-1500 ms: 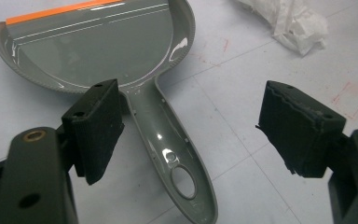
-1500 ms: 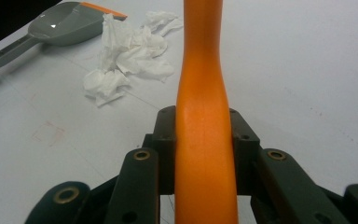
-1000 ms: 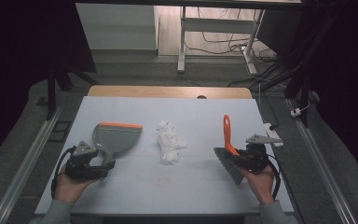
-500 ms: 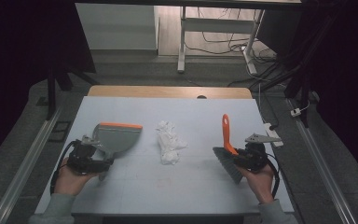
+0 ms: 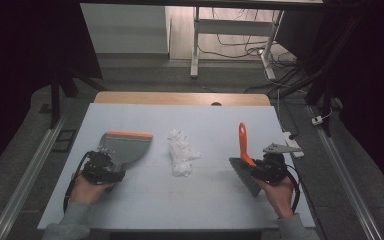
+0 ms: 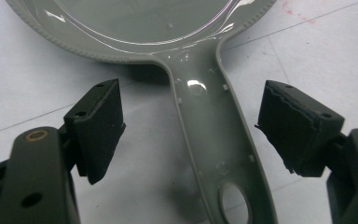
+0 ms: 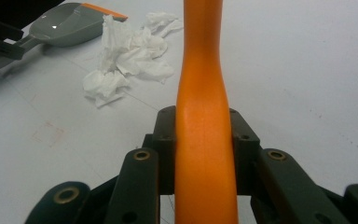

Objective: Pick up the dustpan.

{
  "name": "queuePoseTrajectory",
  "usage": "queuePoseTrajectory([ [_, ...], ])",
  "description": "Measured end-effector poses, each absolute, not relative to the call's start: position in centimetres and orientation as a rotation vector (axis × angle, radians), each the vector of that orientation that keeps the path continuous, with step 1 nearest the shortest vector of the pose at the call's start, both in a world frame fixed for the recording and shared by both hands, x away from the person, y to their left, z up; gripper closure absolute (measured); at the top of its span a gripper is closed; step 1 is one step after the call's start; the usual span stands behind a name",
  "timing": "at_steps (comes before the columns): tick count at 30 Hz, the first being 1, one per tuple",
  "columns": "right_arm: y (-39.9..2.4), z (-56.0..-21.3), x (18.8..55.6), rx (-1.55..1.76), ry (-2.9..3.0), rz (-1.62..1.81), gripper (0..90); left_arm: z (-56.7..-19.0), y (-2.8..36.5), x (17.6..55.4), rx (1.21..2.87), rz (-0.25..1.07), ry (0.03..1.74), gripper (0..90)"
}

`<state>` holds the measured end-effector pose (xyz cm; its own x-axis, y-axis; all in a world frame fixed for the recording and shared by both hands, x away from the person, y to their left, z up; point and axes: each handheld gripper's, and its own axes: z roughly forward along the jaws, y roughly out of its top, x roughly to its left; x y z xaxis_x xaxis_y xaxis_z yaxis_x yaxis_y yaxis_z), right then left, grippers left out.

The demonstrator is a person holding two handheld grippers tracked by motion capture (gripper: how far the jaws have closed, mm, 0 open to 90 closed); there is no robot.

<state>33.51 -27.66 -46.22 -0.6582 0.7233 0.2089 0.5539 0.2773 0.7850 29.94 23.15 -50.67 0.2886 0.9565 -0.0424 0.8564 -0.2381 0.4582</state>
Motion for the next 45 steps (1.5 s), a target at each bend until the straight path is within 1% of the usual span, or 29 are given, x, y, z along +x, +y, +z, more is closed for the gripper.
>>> queuePoseTrajectory([
  [8, -27.5, -46.4, 33.5, 1.192, 2.361, 1.307, 70.2, -51.5, 23.0, 30.9, 2.130, 0.347, 1.657, 27.8],
  [13, -27.4, -46.5, 33.6, 1.193, 2.362, 1.301, 70.2, -52.2, 23.1, 31.4, 2.119, 0.322, 1.676, 29.7],
  [17, -27.5, -46.6, 33.6, 1.194, 2.361, 1.300, 70.2, -52.4, 23.2, 31.7, 2.093, 0.334, 1.675, 38.2],
  [18, -27.5, -46.6, 33.6, 1.194, 2.361, 1.300, 70.2, -52.4, 23.2, 31.7, 2.091, 0.333, 1.674, 38.2],
  [19, -27.5, -46.6, 33.6, 1.195, 2.361, 1.300, 70.2, -52.5, 23.3, 31.8, 2.088, 0.331, 1.674, 41.4],
  [20, -27.5, -46.6, 33.6, 1.195, 2.361, 1.300, 70.2, -52.5, 23.3, 31.8, 2.083, 0.331, 1.671, 41.4],
  [21, -27.5, -46.6, 33.6, 1.194, 2.360, 1.299, 70.2, -52.6, 23.3, 31.8, 2.081, 0.334, 1.669, 46.8],
  [23, -27.5, -46.6, 33.5, 1.193, 2.361, 1.300, 70.2, -52.5, 23.3, 31.8, 2.078, 0.345, 1.661, 54.3],
  [24, -27.5, -46.6, 33.5, 1.193, 2.361, 1.300, 70.2, -52.5, 23.4, 31.8, 2.072, 0.355, 1.661, 54.3],
  [25, -27.5, -46.6, 33.5, 1.193, 2.361, 1.298, 70.2, -52.5, 23.5, 31.8, 2.067, 0.364, 1.663, 60.7],
  [31, -27.5, -46.6, 33.5, 1.194, 2.361, 1.298, 70.2, -52.5, 24.1, 31.8, 2.044, 0.384, 1.668, 61.7],
  [45, -27.4, -46.6, 33.5, 1.191, 2.364, 1.306, 70.2, -51.7, 25.0, 31.3, 2.024, 0.423, 1.603, 62.1],
])
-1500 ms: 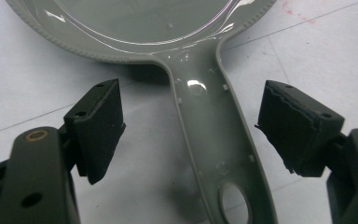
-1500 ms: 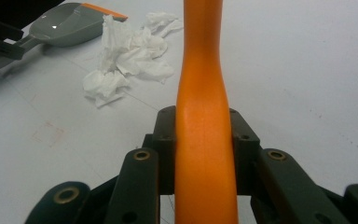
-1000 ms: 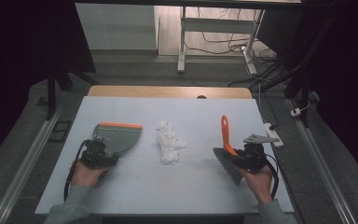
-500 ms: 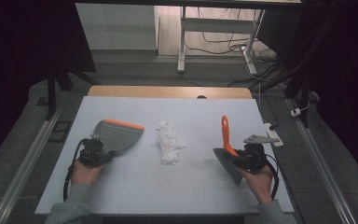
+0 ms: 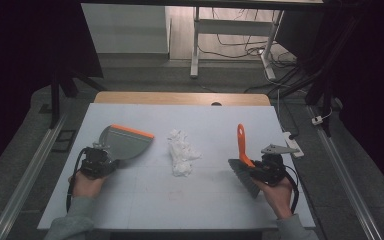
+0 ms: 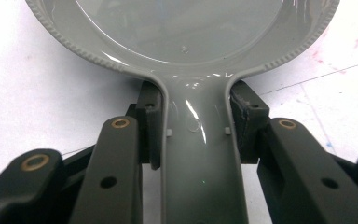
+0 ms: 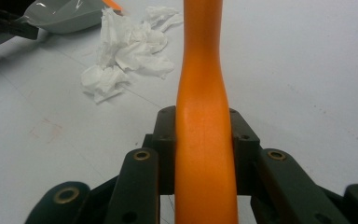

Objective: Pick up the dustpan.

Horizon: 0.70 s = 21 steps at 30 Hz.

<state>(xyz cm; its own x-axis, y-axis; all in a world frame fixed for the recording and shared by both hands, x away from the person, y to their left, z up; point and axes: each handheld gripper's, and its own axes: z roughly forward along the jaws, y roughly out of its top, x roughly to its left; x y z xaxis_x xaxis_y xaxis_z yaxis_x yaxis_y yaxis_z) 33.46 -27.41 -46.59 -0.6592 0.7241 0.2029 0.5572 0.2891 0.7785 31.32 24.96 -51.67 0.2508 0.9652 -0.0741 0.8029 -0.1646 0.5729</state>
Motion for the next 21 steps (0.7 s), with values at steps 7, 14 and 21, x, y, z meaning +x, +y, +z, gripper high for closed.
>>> queuePoseTrajectory([
  [7, -27.5, -46.5, 33.4, 1.193, 2.357, 1.307, 70.2, -50.7, 25.7, 30.5, 1.980, 0.373, 1.499, 62.1],
  [14, -27.6, -46.3, 33.3, 1.190, 2.347, 1.312, 70.2, -49.4, 25.9, 29.6, 1.993, 0.384, 1.402, 62.1],
  [21, -27.7, -46.3, 33.3, 1.192, 2.343, 1.318, 70.2, -48.7, 25.7, 29.0, 2.028, 0.373, 1.300, 62.1],
])
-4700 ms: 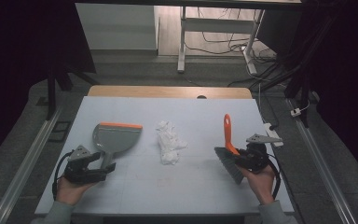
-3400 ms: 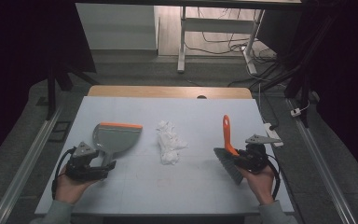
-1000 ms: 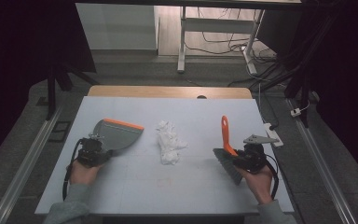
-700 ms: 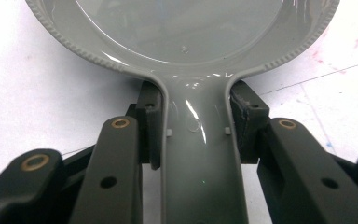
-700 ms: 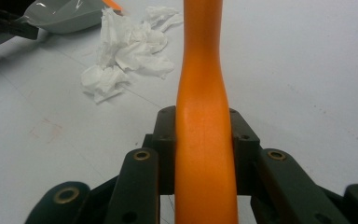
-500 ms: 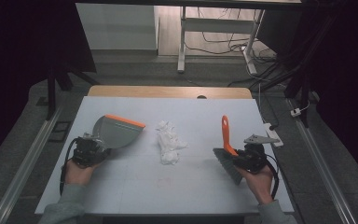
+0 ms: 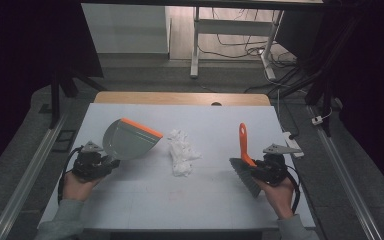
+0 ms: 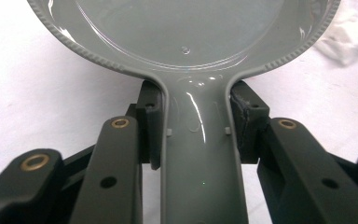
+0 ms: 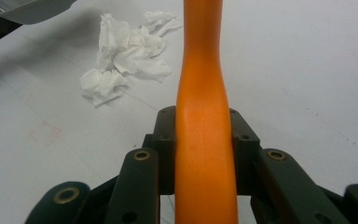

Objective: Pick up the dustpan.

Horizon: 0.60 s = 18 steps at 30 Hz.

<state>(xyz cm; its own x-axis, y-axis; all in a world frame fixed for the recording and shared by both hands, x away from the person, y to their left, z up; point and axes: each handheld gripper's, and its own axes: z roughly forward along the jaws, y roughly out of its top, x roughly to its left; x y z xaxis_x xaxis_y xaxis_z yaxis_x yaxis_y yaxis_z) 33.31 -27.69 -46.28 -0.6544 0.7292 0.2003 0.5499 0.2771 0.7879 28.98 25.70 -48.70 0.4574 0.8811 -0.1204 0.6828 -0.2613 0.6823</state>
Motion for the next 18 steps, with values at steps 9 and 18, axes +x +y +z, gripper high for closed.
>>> queuePoseTrajectory([
  [9, -27.7, -46.2, 33.2, 1.188, 2.339, 1.318, 70.2, -48.2, 26.1, 27.8, 2.065, 0.337, 1.152, 62.0],
  [18, -27.5, -45.9, 33.4, 1.195, 2.318, 1.365, 70.2, -47.8, 26.7, 27.0, 2.120, 0.308, 1.062, 62.0],
])
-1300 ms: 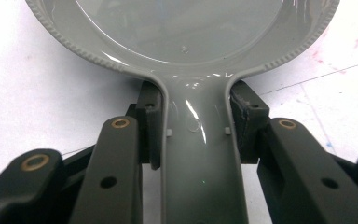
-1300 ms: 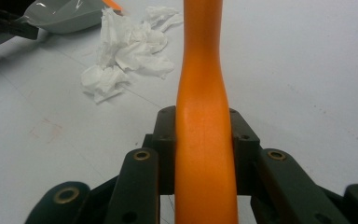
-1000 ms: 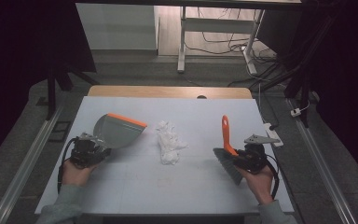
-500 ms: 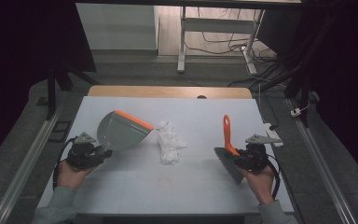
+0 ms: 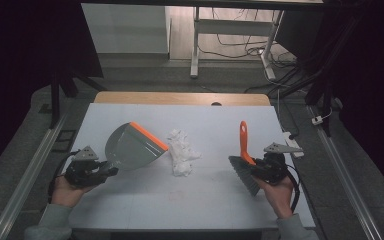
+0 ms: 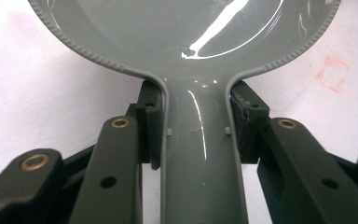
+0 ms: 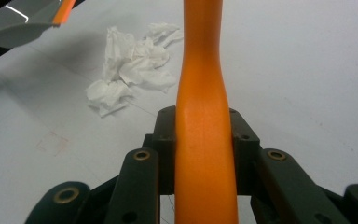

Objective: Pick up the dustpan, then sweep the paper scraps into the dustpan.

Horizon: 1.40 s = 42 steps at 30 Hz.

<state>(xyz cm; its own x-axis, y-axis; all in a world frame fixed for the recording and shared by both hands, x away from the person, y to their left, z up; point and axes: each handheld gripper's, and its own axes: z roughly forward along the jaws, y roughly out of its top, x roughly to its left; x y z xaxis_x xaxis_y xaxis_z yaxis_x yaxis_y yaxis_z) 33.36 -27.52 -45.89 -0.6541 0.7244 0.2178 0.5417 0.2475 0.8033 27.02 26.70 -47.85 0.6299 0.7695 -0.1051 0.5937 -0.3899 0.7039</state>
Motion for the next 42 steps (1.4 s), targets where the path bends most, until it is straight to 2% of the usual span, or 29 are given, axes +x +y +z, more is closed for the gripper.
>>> queuePoseTrajectory([
  [13, -27.4, -45.5, 33.1, 1.184, 2.304, 1.379, 70.2, -48.3, 25.3, 26.6, 2.280, 0.297, 0.950, 62.0],
  [25, -27.2, -45.2, 33.2, 1.181, 2.281, 1.397, 70.2, -48.9, 24.7, 26.8, 2.325, 0.265, 0.929, 62.0],
  [42, -22.5, -45.0, 35.8, 1.143, 2.323, 1.378, 70.2, -50.1, 23.8, 26.7, 2.380, 0.204, 0.876, 62.0],
])
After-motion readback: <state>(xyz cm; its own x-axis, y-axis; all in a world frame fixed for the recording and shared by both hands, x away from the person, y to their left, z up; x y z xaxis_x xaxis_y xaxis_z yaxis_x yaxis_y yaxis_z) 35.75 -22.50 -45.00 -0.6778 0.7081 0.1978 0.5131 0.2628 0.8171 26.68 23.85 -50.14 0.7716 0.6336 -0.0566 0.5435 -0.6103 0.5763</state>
